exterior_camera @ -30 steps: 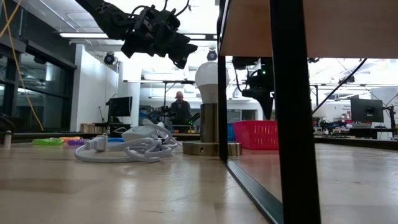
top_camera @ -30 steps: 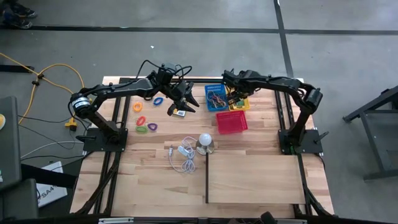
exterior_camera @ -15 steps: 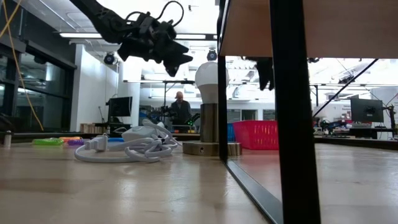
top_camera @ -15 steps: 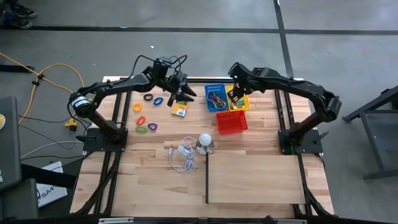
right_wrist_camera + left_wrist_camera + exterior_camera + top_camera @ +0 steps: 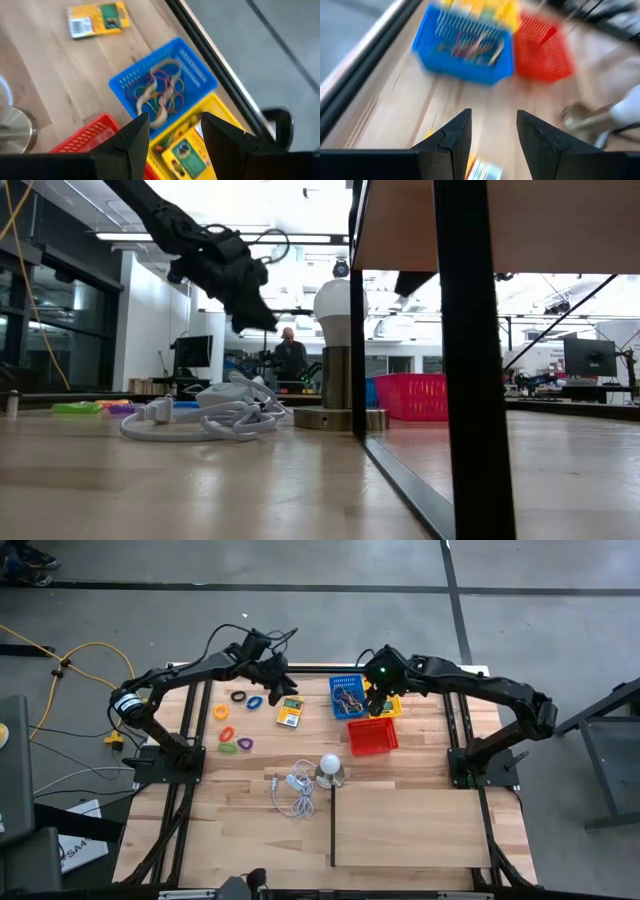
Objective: Pick & Place Office Desk Supplies
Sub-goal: Stack the yellow crayon box on top of the yellow crayon box
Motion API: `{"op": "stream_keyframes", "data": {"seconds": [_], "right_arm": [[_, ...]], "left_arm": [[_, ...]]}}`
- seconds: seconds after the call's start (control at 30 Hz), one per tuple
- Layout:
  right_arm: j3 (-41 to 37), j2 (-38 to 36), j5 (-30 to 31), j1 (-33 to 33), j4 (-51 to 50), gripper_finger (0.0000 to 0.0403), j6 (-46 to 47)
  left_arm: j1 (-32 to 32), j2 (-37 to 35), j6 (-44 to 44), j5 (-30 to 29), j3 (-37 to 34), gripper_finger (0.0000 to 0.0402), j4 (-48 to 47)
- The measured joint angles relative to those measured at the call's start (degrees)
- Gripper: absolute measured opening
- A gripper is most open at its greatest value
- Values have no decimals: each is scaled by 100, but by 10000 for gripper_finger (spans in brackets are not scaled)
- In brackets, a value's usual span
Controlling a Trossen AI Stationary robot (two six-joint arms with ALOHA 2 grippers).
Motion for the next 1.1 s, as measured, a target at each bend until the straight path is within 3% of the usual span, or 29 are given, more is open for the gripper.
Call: {"op": "stream_keyframes", "data": {"seconds": [0.17, 0.3, 0.4, 0.7, 1.1], "right_arm": [[0, 2, -3, 192, 367, 168, -324], [0, 2, -3, 238, 472, 168, -399], [0, 2, -38, 238, 477, 168, -397], [-2, 36, -956, 274, 694, 168, -346], [-11, 218, -1303, 721, 1349, 168, -296]], "left_arm": [[-209, 0, -107, -959, 0, 152, -710], [-303, 0, -78, -1334, 0, 152, -995], [-309, 0, 184, -1446, 0, 152, -1159], [-319, 0, 870, -1478, 0, 152, -2134], [-680, 0, 1360, -1548, -463, 152, -2146]]}}
